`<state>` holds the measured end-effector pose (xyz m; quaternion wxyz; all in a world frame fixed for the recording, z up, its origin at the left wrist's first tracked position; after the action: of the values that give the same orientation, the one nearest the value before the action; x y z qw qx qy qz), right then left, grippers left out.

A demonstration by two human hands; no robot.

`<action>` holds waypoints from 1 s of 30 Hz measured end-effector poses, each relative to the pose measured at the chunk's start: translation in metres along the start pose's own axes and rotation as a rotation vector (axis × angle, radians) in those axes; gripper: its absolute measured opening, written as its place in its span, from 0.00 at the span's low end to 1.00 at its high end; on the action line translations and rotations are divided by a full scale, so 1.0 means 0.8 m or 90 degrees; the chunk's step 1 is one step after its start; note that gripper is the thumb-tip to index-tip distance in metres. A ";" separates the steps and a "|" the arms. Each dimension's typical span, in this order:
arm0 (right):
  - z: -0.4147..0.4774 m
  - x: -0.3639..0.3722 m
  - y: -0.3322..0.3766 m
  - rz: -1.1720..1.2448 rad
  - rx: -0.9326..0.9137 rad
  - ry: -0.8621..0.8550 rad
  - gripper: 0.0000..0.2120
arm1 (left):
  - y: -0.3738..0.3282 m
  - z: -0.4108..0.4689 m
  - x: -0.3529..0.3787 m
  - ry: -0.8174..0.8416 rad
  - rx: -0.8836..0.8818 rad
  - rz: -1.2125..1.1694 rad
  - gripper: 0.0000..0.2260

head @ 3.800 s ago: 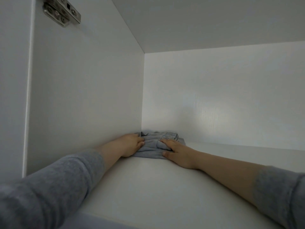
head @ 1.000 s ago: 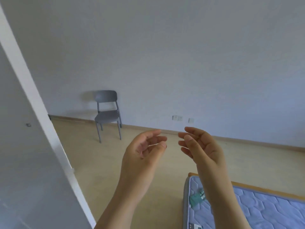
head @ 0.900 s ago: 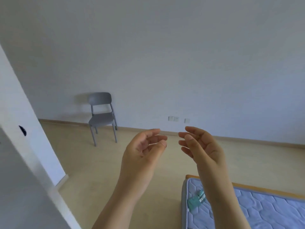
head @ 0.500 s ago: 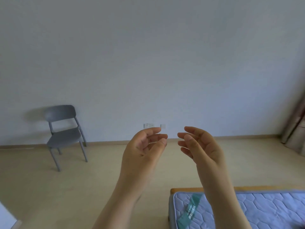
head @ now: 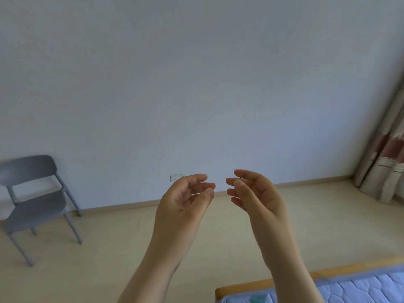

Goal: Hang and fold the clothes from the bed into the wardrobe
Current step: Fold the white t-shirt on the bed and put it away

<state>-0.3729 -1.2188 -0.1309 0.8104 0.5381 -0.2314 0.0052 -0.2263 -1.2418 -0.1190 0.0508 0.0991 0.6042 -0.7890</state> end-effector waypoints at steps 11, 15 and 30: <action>0.161 0.046 -0.089 -0.053 -0.011 -0.030 0.07 | 0.068 0.194 -0.010 0.018 0.011 -0.028 0.09; 0.214 0.079 -0.123 -0.065 -0.031 -0.059 0.08 | 0.089 0.269 -0.032 0.061 0.029 -0.031 0.09; 0.401 0.099 -0.213 -0.130 -0.052 -0.223 0.08 | 0.156 0.519 0.008 0.238 0.048 -0.054 0.08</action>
<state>-0.3769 -1.5900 -0.1489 0.7755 0.5180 -0.3130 -0.1797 -0.2469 -1.6749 -0.1339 -0.0993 0.2200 0.5770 -0.7803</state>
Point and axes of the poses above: each hand's wrist, its own z-axis towards the middle knuckle, its own x-axis out of the palm, y = z × x, the point moved 2 cm from there along z, towards the middle knuckle, and after that the axes turned 15 degrees about z, right-handed, at the moved point
